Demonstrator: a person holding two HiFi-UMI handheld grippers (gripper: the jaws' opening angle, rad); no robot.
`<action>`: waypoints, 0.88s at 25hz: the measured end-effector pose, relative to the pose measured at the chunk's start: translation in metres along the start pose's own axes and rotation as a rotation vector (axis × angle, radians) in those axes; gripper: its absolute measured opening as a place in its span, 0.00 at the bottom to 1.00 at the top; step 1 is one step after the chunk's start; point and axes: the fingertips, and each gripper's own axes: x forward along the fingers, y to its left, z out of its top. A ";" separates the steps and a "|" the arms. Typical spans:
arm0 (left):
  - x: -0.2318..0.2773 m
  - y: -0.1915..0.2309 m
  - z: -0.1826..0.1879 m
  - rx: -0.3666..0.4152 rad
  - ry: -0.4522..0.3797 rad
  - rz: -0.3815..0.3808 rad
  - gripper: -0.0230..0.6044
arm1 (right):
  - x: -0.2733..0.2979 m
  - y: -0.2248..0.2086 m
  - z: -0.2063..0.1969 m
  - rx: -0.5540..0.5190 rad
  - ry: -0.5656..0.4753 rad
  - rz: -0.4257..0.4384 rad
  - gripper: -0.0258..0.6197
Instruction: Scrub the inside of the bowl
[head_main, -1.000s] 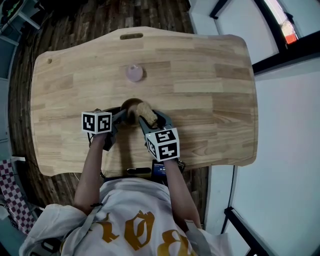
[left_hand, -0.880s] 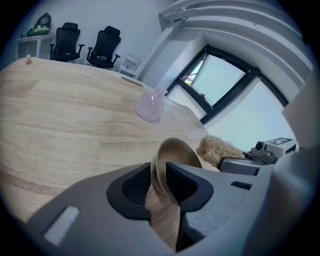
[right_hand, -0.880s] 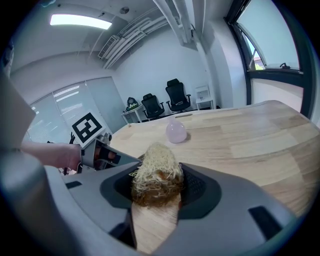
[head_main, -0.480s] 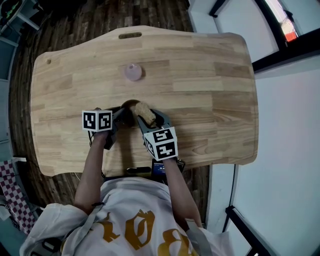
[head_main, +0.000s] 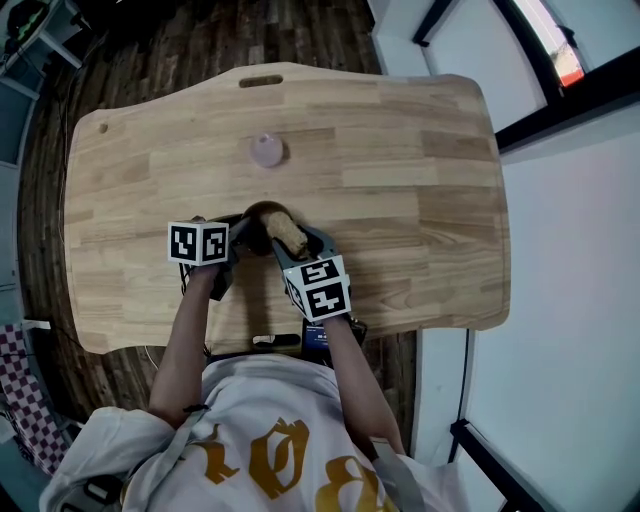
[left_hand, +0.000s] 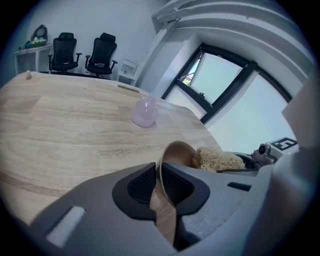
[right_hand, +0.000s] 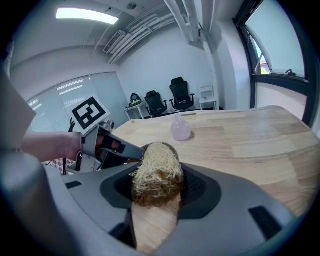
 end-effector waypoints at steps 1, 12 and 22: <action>-0.002 -0.003 0.002 0.015 -0.002 0.003 0.10 | -0.002 0.001 0.001 -0.001 0.001 -0.003 0.35; -0.030 -0.040 0.000 0.153 -0.022 0.010 0.10 | -0.031 0.010 -0.003 -0.017 0.013 -0.048 0.34; -0.047 -0.072 -0.003 0.259 -0.051 0.019 0.10 | -0.044 0.018 -0.007 -0.093 0.050 -0.120 0.34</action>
